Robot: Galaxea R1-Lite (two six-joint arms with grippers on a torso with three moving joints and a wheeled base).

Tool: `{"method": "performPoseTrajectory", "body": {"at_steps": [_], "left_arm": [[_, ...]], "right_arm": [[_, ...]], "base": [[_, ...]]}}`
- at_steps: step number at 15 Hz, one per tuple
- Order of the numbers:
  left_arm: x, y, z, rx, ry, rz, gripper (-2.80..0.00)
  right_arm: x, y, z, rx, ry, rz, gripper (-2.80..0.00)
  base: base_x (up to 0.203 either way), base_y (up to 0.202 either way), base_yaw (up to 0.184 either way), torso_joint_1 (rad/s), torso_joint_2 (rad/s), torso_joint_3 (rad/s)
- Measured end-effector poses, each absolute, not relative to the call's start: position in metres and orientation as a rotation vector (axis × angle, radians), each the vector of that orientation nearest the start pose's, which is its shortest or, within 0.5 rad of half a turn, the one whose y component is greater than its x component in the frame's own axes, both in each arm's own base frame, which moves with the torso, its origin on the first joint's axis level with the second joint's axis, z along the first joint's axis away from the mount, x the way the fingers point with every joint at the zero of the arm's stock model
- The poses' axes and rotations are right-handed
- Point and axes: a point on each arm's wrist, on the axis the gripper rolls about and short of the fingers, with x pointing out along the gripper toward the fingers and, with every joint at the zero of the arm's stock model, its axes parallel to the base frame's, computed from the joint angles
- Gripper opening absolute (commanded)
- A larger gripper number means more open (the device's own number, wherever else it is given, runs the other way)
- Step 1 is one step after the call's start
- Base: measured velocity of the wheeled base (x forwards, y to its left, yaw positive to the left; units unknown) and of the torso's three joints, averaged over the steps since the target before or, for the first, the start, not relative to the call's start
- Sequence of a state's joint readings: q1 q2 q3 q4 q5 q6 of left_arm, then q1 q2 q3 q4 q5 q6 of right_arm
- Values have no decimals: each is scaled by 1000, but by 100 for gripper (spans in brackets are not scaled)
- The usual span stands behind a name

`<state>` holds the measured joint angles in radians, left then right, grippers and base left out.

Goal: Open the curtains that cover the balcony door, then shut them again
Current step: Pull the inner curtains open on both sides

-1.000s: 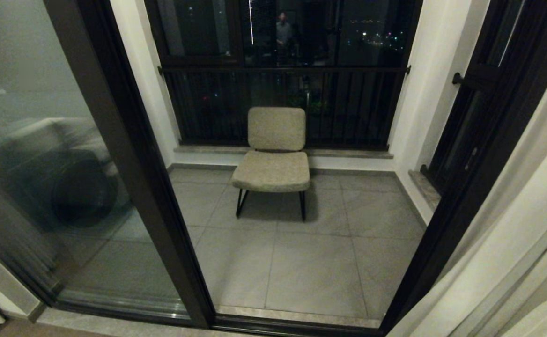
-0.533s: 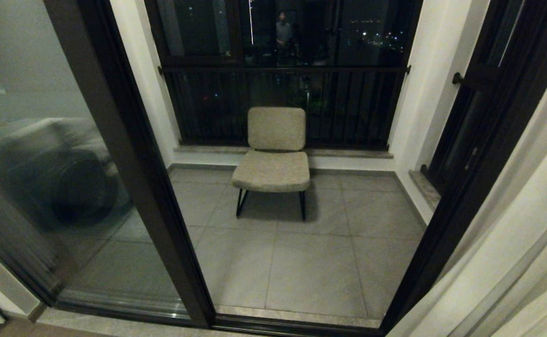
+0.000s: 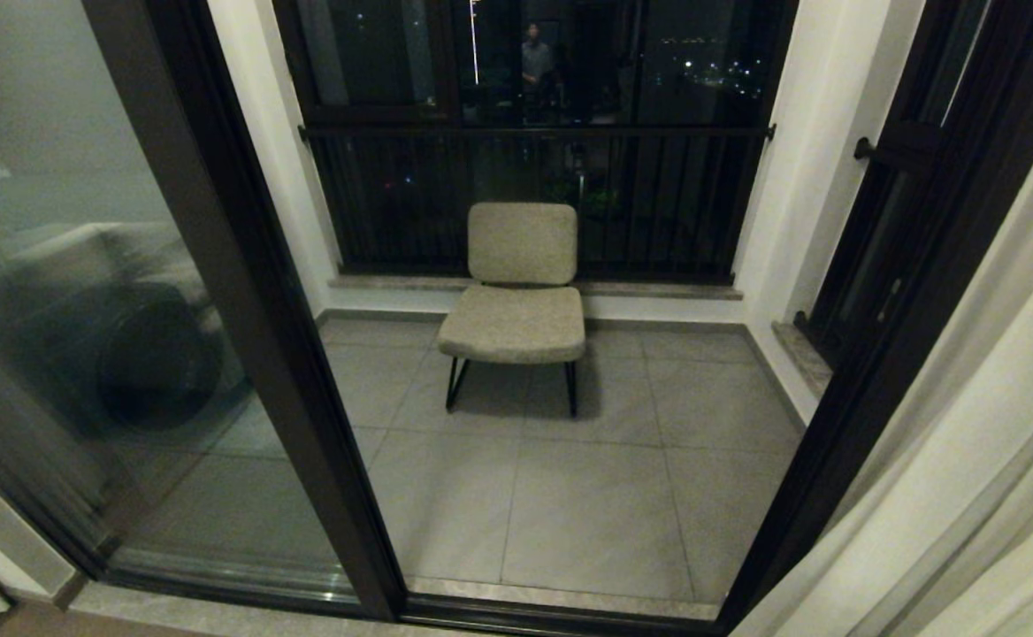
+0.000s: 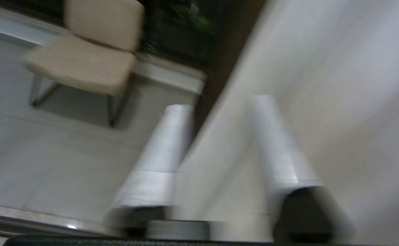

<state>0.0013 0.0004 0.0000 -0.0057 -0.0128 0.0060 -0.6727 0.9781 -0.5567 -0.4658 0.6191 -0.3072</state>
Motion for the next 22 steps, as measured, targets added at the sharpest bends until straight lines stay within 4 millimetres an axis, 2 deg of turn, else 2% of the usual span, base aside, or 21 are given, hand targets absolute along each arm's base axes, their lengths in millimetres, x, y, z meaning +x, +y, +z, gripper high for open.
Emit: {"method": "performPoseTrajectory", "body": {"at_steps": [3, 7, 11, 15, 22], "left_arm": [[-23, 0, 76, 6, -5, -11, -280], [-23, 0, 76, 6, -5, -11, -280], [-23, 0, 76, 6, -6, -11, -280], [-23, 0, 76, 6, -5, -11, -280], [-23, 0, 76, 6, -5, -11, -280]], "right_arm": [[134, -72, 268, -336, -98, 14, -280], [179, -89, 286, -335, -129, 7, -280], [212, -110, 294, -357, -185, -126, -280], [226, -128, 297, -358, -195, -277, -280], [226, -162, 294, -358, -164, -412, -280]], "base": [[0, 0, 0, 0, 0, 0], [0, 0, 0, 0, 0, 0], [0, 0, 0, 0, 0, 0], [0, 0, 0, 0, 0, 0], [0, 0, 0, 0, 0, 0]]}}
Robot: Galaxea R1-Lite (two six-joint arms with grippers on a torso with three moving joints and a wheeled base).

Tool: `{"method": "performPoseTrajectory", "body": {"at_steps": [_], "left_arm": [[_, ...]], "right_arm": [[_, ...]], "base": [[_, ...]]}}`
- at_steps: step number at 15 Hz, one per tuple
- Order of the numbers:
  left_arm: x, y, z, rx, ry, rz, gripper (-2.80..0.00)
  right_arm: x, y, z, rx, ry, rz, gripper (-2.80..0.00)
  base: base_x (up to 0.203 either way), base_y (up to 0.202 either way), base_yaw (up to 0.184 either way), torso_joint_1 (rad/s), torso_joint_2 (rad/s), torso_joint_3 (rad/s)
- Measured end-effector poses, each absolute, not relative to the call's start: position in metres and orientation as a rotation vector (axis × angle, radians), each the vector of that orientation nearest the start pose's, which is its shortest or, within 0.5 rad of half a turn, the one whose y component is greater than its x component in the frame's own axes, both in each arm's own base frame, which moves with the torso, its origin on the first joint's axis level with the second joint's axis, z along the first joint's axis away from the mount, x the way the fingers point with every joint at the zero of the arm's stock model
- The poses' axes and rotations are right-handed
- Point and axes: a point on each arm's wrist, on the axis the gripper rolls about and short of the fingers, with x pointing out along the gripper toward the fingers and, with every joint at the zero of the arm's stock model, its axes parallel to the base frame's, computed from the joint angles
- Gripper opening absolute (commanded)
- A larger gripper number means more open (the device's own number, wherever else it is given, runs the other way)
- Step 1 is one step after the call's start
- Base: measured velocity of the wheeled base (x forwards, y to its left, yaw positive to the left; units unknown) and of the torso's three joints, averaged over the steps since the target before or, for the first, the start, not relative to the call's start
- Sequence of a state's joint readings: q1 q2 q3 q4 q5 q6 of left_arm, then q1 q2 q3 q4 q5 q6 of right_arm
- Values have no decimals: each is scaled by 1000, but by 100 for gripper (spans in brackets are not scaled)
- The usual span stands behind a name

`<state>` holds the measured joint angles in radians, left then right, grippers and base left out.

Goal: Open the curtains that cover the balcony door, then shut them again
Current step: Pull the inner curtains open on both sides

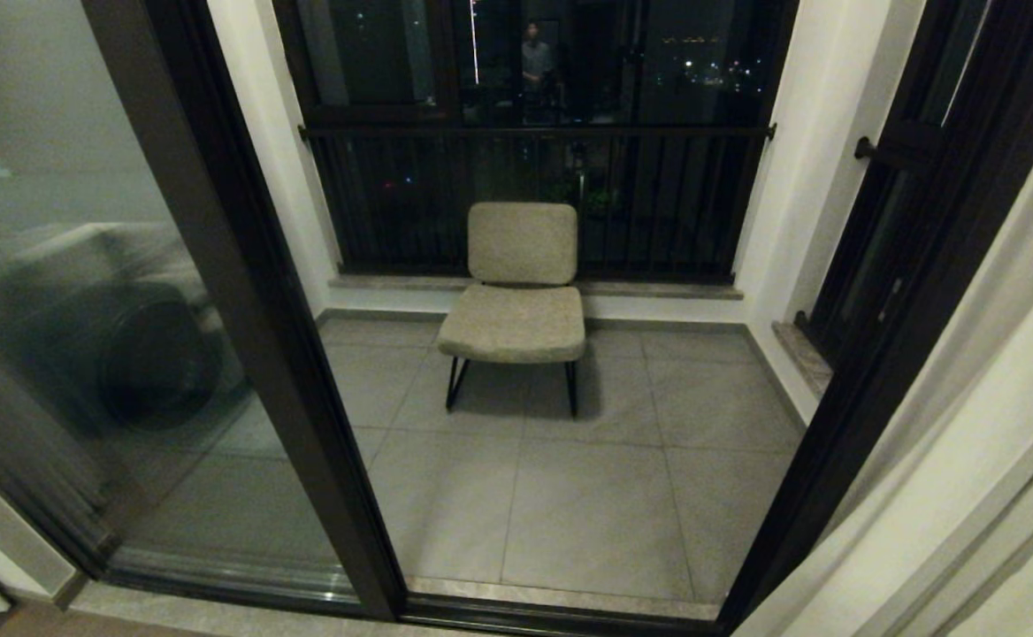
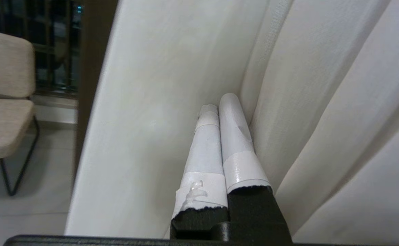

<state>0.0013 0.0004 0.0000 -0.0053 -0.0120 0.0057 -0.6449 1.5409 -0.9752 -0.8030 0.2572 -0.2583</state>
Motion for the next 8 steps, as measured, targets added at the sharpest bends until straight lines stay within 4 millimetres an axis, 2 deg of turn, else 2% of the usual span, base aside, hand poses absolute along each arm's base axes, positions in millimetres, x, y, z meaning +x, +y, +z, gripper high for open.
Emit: {"method": "performPoseTrajectory", "body": {"at_steps": [5, 8], "left_arm": [[-23, 0, 76, 6, -5, -11, -280], [-23, 0, 76, 6, -6, -11, -280]], "right_arm": [[237, -187, 301, -374, -181, -455, -280], [244, -195, 296, -375, -169, -463, -280]], "base": [[0, 0, 0, 0, 0, 0], [0, 0, 0, 0, 0, 0]]}}
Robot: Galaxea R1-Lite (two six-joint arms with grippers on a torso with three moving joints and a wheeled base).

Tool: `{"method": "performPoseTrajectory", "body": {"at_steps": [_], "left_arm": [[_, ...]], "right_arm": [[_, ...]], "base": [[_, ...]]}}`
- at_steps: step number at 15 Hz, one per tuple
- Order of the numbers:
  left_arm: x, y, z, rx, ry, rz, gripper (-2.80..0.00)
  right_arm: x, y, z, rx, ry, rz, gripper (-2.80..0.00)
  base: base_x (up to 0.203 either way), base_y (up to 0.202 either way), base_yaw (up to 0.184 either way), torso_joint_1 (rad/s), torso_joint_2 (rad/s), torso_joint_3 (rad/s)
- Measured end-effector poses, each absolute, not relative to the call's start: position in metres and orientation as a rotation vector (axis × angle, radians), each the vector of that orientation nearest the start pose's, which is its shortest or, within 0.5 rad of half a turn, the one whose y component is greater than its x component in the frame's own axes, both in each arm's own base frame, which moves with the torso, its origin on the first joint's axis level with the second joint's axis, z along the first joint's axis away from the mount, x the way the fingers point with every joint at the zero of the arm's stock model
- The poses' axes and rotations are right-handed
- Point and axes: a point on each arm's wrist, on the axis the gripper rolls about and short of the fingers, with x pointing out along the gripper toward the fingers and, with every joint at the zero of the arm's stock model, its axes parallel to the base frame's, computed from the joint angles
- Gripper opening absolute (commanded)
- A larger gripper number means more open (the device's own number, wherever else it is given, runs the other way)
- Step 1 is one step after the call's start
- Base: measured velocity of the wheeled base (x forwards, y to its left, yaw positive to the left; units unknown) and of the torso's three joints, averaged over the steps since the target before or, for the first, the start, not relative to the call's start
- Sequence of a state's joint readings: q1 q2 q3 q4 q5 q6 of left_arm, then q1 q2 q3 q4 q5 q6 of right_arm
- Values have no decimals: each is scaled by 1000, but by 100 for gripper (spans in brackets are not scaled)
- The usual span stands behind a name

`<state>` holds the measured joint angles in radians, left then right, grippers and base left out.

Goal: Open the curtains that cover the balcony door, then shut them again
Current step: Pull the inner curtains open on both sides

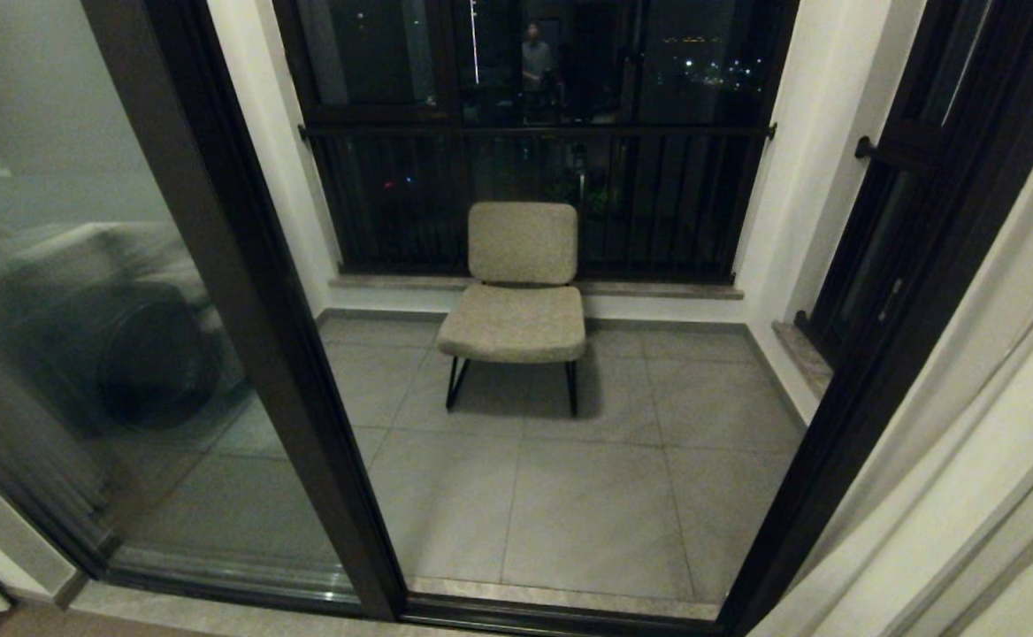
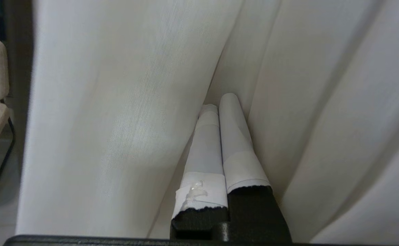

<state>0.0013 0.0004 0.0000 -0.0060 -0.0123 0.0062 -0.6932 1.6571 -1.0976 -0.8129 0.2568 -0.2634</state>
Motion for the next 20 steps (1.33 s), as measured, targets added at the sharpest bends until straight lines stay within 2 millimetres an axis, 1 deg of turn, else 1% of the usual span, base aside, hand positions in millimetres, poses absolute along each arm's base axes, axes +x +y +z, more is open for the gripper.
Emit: {"method": "performPoseTrajectory", "body": {"at_steps": [3, 5, 10, 13, 16, 18, 20], "left_arm": [[-23, 0, 76, 6, -5, -11, -280], [-23, 0, 76, 7, -5, -11, -280], [-23, 0, 76, 6, -5, -11, -280], [-23, 0, 76, 6, -5, -11, -280], [-23, 0, 76, 6, -6, -11, -280], [-23, 0, 76, 6, -5, -11, -280], [-23, 0, 76, 6, -5, -11, -280]], "right_arm": [[248, -201, 292, -412, -194, -474, -280], [250, -210, 288, -454, -204, -496, -280], [255, -236, 274, -480, -203, -542, -280], [260, -243, 270, -479, -201, -540, -280], [256, -238, 268, -477, -187, -481, -280], [248, -228, 267, -473, -174, -426, -280], [234, -213, 267, -467, -159, -375, -280]], "base": [[0, 0, 0, 0, 0, 0], [0, 0, 0, 0, 0, 0], [0, 0, 0, 0, 0, 0], [0, 0, 0, 0, 0, 0], [0, 0, 0, 0, 0, 0], [0, 0, 0, 0, 0, 0], [0, 0, 0, 0, 0, 0]]}}
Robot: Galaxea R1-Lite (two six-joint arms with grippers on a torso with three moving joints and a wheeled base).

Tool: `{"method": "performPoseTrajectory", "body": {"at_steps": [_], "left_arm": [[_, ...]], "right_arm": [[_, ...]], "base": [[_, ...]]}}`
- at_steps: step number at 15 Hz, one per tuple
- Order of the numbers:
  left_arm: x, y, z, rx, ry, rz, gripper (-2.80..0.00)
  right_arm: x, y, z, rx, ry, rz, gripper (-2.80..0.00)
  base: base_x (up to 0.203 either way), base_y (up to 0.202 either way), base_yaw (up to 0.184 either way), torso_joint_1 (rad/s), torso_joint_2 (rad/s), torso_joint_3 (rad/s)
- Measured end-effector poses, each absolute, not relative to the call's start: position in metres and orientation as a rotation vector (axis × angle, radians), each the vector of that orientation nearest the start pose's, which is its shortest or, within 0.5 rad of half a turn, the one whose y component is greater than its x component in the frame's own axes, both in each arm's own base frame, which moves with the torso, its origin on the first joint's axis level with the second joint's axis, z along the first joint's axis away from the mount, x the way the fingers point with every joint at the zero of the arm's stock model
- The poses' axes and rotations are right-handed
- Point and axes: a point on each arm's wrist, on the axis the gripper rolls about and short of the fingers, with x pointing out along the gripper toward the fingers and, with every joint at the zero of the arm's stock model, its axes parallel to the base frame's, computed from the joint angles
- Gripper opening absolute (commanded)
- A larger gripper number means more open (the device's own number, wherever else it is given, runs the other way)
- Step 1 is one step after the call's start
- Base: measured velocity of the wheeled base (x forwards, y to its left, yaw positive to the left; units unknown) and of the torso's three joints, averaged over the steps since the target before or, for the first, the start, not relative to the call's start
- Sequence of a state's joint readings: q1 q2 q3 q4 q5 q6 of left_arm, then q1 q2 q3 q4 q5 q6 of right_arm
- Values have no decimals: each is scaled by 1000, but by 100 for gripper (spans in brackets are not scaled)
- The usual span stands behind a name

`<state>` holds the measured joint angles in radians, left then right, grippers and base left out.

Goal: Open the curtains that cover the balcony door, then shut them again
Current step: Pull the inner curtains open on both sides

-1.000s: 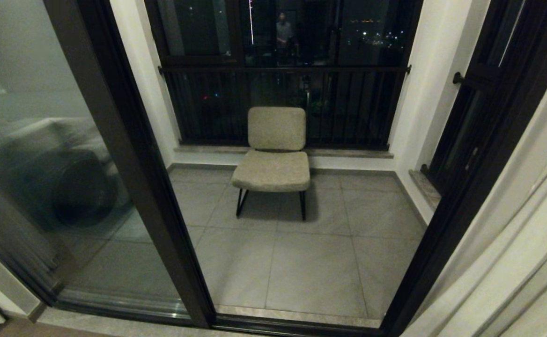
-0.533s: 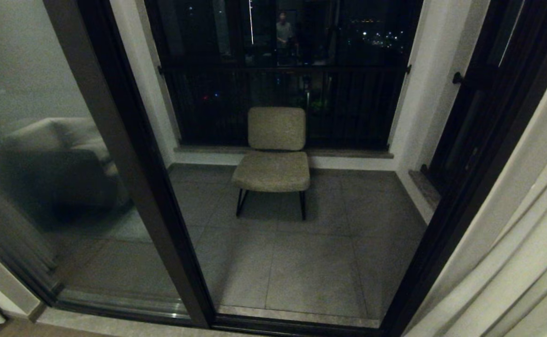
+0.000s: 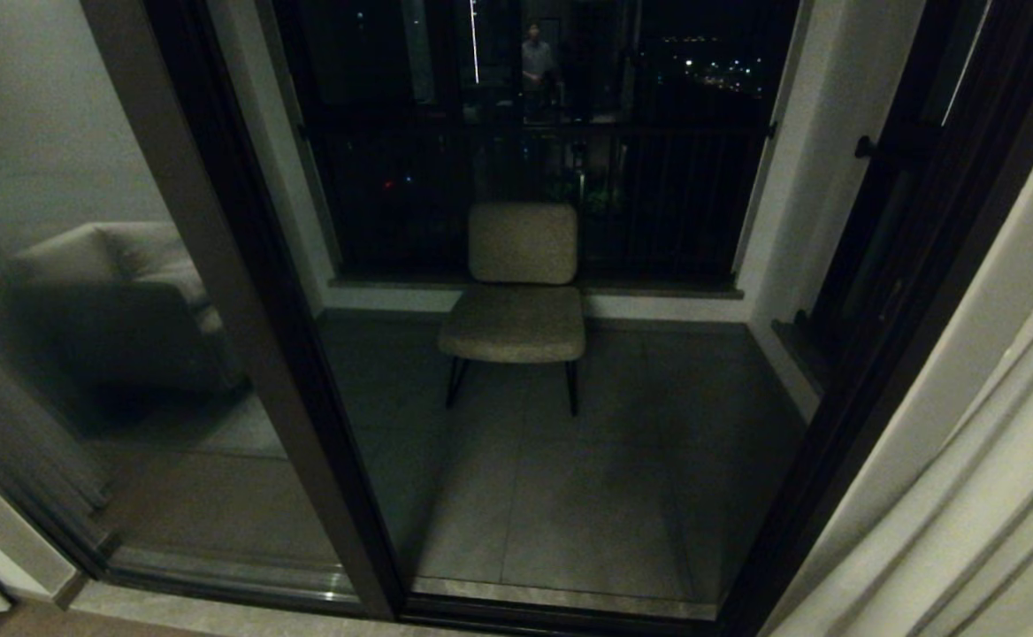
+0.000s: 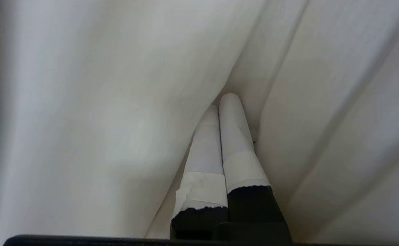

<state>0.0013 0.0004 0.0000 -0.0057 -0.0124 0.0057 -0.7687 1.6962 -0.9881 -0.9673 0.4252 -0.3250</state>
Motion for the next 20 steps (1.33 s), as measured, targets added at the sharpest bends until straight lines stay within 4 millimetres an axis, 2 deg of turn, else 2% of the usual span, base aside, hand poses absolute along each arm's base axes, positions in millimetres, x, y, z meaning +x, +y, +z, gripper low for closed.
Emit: {"method": "performPoseTrajectory", "body": {"at_steps": [6, 10, 13, 20], "left_arm": [[-23, 0, 76, 6, -5, -12, -280], [-23, 0, 76, 6, -5, -11, -280], [-23, 0, 76, 6, -5, -12, -280], [-23, 0, 76, 6, -5, -11, -280]], "right_arm": [[164, -144, 274, -442, -125, -335, -280], [123, -88, 262, -397, -84, -193, -280], [104, -49, 244, -381, -96, -33, -280], [83, -9, 207, -346, -110, 155, -280]], "base": [[0, 0, 0, 0, 0, 0], [0, 0, 0, 0, 0, 0], [0, 0, 0, 0, 0, 0], [0, 0, 0, 0, 0, 0]]}}
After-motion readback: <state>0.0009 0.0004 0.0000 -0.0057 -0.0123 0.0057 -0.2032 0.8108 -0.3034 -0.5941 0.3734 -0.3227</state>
